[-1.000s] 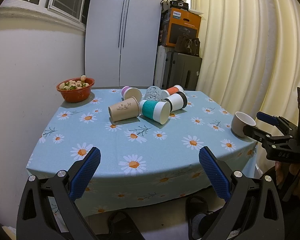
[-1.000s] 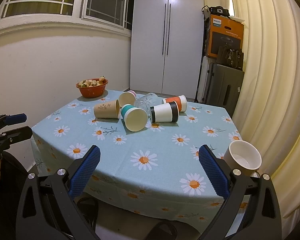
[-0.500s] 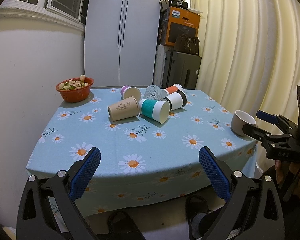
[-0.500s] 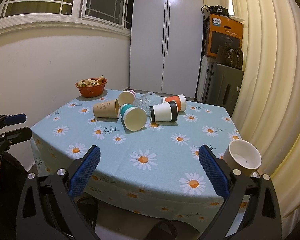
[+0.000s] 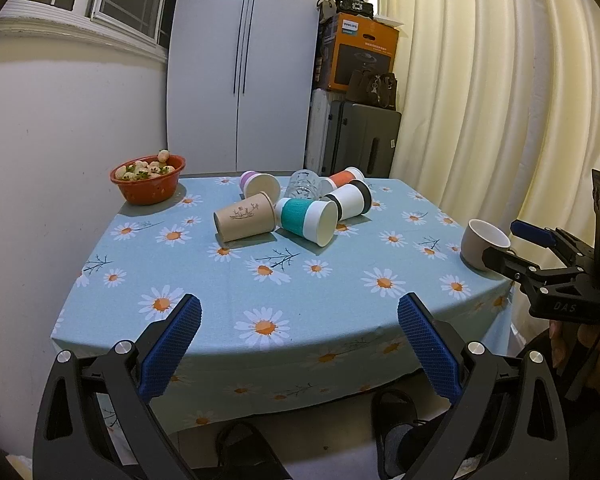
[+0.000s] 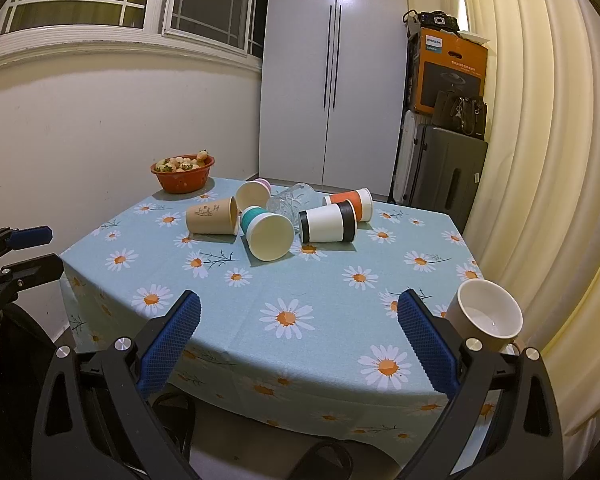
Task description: Flip cup upright
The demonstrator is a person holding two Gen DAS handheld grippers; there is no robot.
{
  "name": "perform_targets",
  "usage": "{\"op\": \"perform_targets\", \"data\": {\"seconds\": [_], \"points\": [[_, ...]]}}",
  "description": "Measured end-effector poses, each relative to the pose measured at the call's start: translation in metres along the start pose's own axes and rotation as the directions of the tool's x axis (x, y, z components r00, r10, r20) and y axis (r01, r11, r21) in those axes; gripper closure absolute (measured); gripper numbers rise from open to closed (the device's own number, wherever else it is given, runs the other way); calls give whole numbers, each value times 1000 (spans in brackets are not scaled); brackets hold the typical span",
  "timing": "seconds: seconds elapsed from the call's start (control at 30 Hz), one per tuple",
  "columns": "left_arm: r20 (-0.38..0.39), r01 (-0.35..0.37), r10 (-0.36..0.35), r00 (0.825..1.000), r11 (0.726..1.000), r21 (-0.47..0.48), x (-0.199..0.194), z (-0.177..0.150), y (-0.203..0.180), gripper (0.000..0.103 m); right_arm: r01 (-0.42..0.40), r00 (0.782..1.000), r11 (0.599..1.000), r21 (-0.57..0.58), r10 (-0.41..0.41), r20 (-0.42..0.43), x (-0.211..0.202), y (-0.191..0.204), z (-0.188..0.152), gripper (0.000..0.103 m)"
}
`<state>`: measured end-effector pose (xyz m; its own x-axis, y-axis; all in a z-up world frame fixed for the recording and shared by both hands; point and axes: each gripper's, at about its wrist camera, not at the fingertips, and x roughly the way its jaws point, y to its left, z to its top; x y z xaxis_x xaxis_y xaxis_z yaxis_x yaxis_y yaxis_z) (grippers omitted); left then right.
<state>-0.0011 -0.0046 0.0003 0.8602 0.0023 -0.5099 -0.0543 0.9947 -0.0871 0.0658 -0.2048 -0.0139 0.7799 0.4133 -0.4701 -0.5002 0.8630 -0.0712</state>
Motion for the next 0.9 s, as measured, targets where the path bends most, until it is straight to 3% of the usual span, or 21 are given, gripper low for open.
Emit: {"op": "perform_targets", "data": {"seconds": [0.9], "points": [[2, 2, -2, 1000, 1000, -1, 0, 0, -1, 7, 0, 1000, 1000, -7, 0, -8, 1, -3, -5, 5]]}}
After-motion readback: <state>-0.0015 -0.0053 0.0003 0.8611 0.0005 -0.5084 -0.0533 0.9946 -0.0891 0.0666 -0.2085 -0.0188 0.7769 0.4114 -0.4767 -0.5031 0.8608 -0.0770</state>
